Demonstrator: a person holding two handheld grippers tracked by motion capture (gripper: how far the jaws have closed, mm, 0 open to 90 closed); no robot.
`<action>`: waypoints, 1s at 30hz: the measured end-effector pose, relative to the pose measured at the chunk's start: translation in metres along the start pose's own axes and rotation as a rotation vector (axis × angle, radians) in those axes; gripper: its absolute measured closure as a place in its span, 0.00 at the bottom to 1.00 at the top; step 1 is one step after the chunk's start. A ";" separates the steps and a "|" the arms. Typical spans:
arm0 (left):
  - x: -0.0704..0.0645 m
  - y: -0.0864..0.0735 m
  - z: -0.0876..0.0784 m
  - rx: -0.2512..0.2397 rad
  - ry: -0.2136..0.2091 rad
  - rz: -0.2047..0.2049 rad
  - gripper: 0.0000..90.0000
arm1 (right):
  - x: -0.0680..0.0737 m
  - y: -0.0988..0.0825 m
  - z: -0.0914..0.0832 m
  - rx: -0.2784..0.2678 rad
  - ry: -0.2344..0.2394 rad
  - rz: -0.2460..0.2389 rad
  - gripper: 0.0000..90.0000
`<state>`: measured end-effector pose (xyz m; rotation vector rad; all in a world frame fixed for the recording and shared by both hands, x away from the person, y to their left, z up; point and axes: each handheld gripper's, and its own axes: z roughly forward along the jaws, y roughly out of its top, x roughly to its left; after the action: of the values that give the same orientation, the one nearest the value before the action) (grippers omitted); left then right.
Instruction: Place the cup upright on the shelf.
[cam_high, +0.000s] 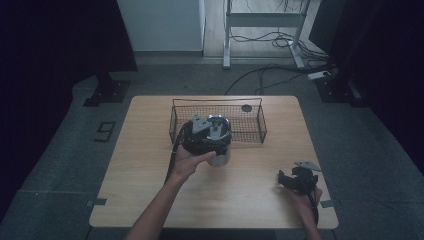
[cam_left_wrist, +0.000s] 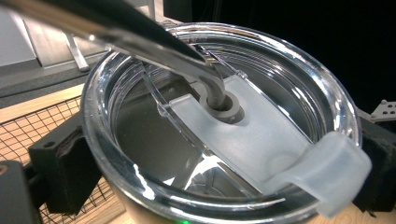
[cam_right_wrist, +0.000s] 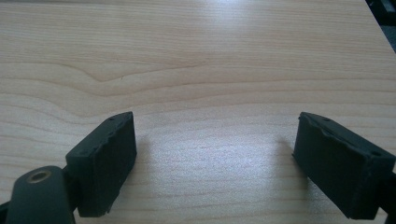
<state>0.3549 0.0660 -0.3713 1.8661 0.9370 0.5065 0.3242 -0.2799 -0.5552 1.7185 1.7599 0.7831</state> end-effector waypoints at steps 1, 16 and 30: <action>0.001 0.000 0.000 0.001 0.000 0.001 0.04 | 0.000 0.000 0.000 0.000 0.000 0.000 0.14; 0.014 0.005 0.005 -0.002 0.014 -0.029 0.04 | 0.000 0.000 0.000 0.000 -0.001 -0.001 0.14; 0.030 0.013 0.017 0.002 0.033 -0.057 0.04 | -0.001 0.000 0.000 -0.001 -0.003 0.005 0.14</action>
<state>0.3898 0.0766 -0.3688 1.8317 1.0103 0.5036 0.3246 -0.2804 -0.5553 1.7229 1.7536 0.7832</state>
